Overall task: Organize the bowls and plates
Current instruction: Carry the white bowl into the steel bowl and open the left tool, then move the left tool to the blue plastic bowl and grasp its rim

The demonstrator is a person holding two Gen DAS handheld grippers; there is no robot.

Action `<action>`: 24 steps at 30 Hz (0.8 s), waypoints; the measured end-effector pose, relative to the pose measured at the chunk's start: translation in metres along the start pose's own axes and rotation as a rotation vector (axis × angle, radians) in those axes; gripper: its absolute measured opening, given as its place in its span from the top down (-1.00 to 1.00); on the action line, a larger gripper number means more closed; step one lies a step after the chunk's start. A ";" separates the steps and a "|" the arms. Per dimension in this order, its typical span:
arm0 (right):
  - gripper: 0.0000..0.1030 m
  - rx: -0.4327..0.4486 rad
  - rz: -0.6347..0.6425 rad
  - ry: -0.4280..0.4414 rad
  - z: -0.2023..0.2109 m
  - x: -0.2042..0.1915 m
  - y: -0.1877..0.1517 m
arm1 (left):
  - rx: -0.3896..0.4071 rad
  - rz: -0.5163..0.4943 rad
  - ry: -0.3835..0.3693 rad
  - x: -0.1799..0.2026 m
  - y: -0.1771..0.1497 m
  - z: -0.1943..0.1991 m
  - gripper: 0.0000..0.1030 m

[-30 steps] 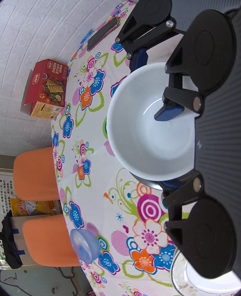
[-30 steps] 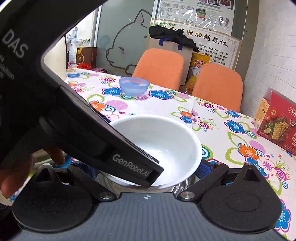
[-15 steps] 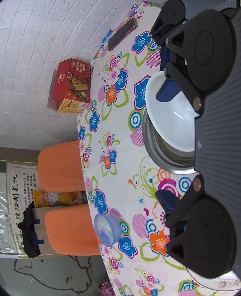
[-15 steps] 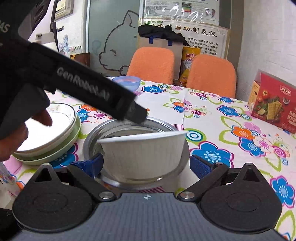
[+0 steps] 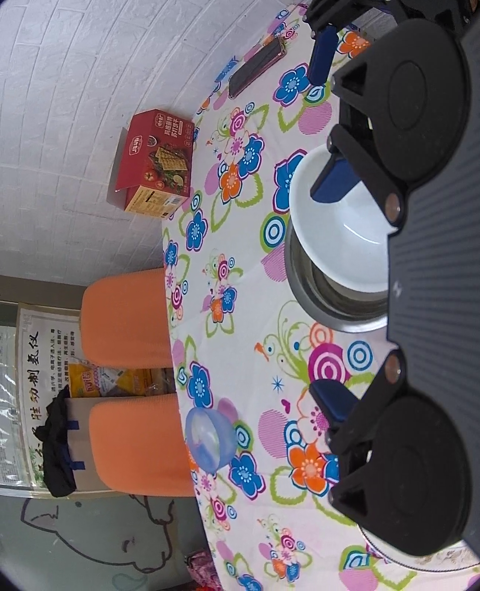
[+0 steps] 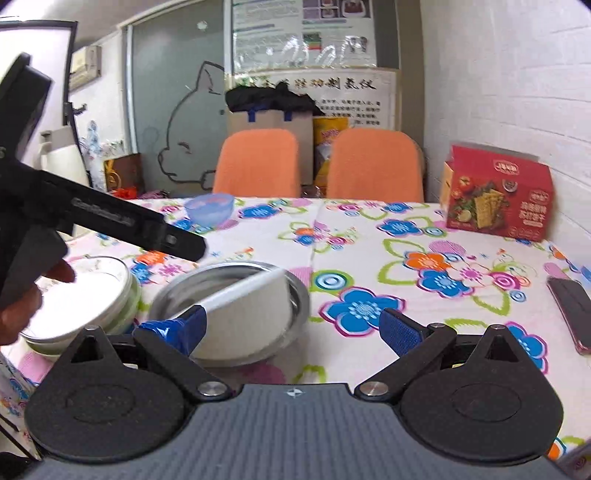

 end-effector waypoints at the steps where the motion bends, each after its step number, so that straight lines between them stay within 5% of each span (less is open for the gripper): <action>1: -0.70 -0.009 -0.001 -0.010 -0.003 0.002 -0.002 | -0.001 0.004 -0.001 0.000 0.000 -0.001 -0.95; 8: -0.70 -0.083 -0.024 0.039 -0.038 0.001 -0.004 | -0.004 0.009 -0.002 0.000 0.000 0.000 -0.95; 24: -0.70 -0.031 -0.025 0.026 -0.002 -0.003 -0.005 | -0.017 0.053 0.000 -0.010 -0.005 -0.001 -0.95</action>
Point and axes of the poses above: each gripper's, at about its wrist camera, not at the fingertips, and z roughly against the way its jaws point, x to its right, y to its top, the point moved 5 cm from there along -z, roughly the way its jaws point, and after that the axes turned 12 degrees about -x, right-handed, at the moved point
